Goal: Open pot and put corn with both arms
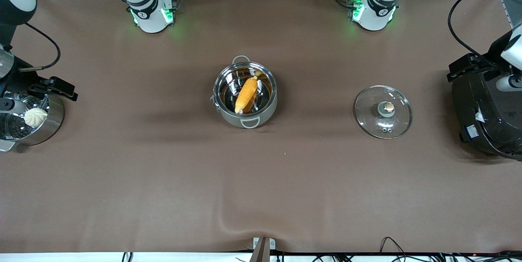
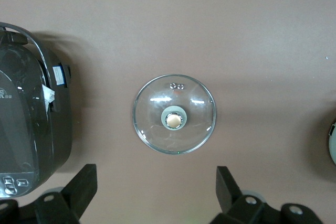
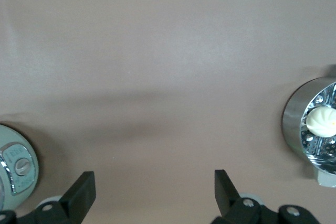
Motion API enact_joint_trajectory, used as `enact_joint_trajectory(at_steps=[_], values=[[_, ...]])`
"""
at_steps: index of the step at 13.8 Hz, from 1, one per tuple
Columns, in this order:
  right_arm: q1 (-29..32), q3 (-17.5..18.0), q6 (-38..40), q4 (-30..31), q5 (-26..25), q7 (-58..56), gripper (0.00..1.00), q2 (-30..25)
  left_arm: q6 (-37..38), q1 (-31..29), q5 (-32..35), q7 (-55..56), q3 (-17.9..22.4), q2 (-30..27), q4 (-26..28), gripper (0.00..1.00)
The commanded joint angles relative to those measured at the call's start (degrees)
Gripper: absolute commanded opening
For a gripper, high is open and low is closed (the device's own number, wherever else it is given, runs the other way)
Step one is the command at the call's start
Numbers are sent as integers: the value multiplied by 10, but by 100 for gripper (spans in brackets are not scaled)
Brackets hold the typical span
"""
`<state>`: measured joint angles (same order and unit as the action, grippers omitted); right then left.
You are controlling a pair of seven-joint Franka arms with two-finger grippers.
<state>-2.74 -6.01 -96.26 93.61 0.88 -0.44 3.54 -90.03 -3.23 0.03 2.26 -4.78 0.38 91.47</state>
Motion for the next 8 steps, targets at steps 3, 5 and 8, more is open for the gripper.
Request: enact_joint_trajectory(at_steps=[3, 5, 8], values=[[5, -10, -3, 10, -8, -15, 100, -13, 42, -12, 13, -13, -24, -11, -3, 100], [5, -10, 3, 10, -4, -13, 100, -13, 43, -11, 15, -6, -28, -6, -9, 100], [1, -10, 28, 10, 2, -8, 100, -13, 50, -11, 23, -6, -30, -8, -9, 100]])
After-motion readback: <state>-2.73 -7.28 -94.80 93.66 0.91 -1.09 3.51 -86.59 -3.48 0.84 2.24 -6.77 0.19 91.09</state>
